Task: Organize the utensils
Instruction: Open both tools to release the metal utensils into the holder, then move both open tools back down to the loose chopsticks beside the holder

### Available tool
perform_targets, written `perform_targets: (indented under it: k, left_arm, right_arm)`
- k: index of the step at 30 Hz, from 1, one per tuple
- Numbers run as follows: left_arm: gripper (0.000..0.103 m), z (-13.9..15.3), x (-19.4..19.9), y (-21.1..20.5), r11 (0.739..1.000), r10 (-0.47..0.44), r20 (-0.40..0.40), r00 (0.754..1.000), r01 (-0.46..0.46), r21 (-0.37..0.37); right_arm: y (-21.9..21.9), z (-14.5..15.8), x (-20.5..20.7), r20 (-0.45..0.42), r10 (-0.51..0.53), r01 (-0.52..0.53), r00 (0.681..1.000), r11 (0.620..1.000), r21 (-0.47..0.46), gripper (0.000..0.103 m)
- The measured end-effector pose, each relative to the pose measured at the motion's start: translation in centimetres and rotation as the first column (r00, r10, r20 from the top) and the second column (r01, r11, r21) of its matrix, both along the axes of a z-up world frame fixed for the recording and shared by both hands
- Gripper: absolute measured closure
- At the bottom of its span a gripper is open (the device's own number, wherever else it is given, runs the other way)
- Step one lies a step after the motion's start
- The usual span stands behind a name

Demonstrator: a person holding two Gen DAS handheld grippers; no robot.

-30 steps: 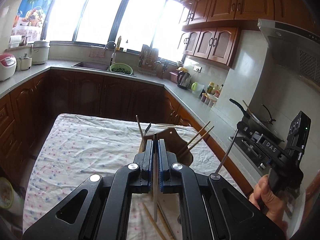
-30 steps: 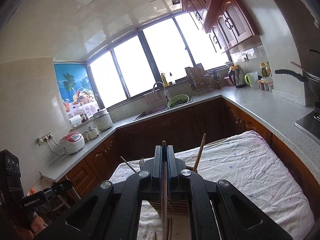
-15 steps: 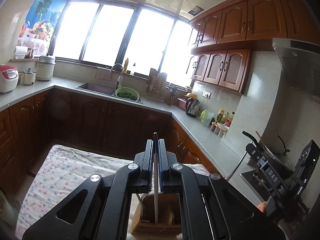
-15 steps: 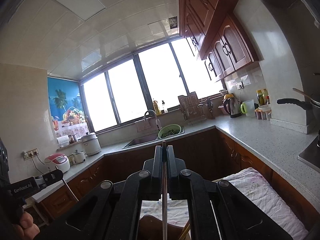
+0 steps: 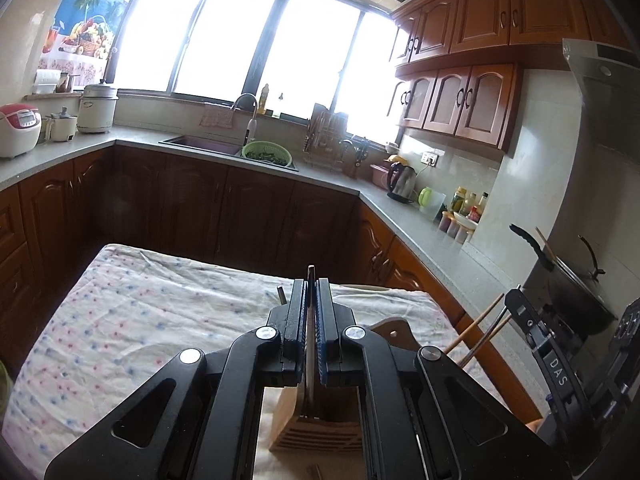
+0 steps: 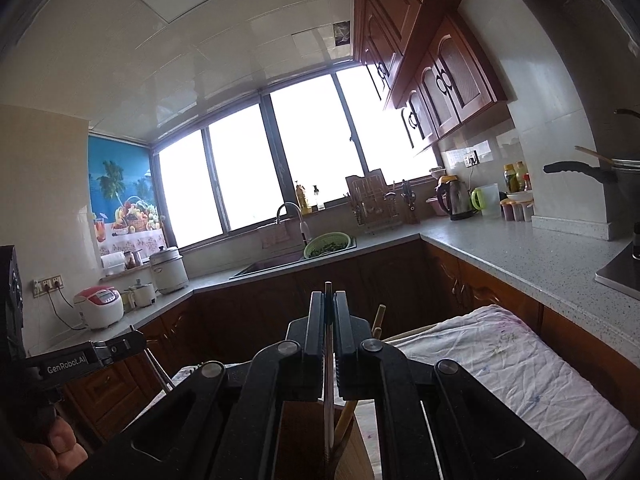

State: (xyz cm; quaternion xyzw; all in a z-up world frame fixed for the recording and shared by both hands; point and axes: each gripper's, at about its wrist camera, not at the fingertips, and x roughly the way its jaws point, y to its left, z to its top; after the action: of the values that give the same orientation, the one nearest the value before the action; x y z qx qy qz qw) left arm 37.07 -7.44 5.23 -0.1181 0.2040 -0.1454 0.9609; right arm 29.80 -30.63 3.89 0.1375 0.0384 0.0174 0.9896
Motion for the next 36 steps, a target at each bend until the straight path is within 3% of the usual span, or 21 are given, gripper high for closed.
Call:
perform_targets:
  k: [13,18,19,20,21,22,23,26,28,36]
  left_arm:
    - [0.099,-0.4,-0.1,0.3,1.000,-0.018,-0.029,0.999,0.018,0.007]
    - [0.097,-0.1,-0.3,0.2,0.999,-0.030,-0.041,0.999,0.030,0.010]
    - [0.092,0.0,-0.4,0.2,0.999,-0.035,-0.044,0.998,0.035,0.008]
    - [0.087,0.0,-0.7,0.3,0.999,-0.037,-0.044,0.998,0.037,0.006]
    - [0.071,0.2,-1.1,0.3,0.999,-0.035,-0.041,0.999,0.036,0.006]
    - [0.055,0.3,-1.5,0.4,1.000,-0.029,-0.038,0.999,0.029,0.006]
    - [0.050,0.4,-2.0,0.6,1.000,-0.023,-0.033,0.999,0.023,0.004]
    - [0.037,0.6,-3.5,1.3,1.000,-0.017,-0.045,0.999,0.017,-0.012]
    - [0.022,0.4,-4.7,2.2,1.000,-0.004,-0.060,0.998,0.002,-0.029]
    - [0.019,-3.1,-8.6,5.4,0.999,0.020,-0.229,0.973,-0.027,-0.027]
  right_arm:
    - [-1.1,-1.3,0.6,-0.096,0.005,-0.002,0.995,1.000,0.027,0.098]
    - [-1.2,-1.2,0.5,-0.126,0.023,-0.017,0.992,0.999,0.049,0.089]
    - [-1.3,-1.2,0.4,-0.129,0.033,-0.026,0.991,0.998,0.054,0.086]
    - [-1.4,-1.1,0.2,-0.130,0.042,-0.034,0.991,0.998,0.062,0.076]
    - [-1.4,-1.0,-0.1,-0.128,0.051,-0.042,0.990,0.997,0.069,0.059]
    - [-1.4,-0.9,-0.4,-0.122,0.055,-0.046,0.991,0.996,0.075,0.050]
    - [-1.5,-0.7,-0.8,-0.116,0.053,-0.045,0.992,0.996,0.077,0.042]
    - [-1.7,-0.2,-2.0,-0.115,0.059,-0.050,0.992,0.995,0.084,0.038]
    - [-2.1,0.0,-2.9,-0.121,0.068,-0.055,0.990,0.993,0.106,0.032]
    - [-2.8,-0.4,-7.8,-0.174,0.068,-0.049,0.982,0.992,0.115,0.021]
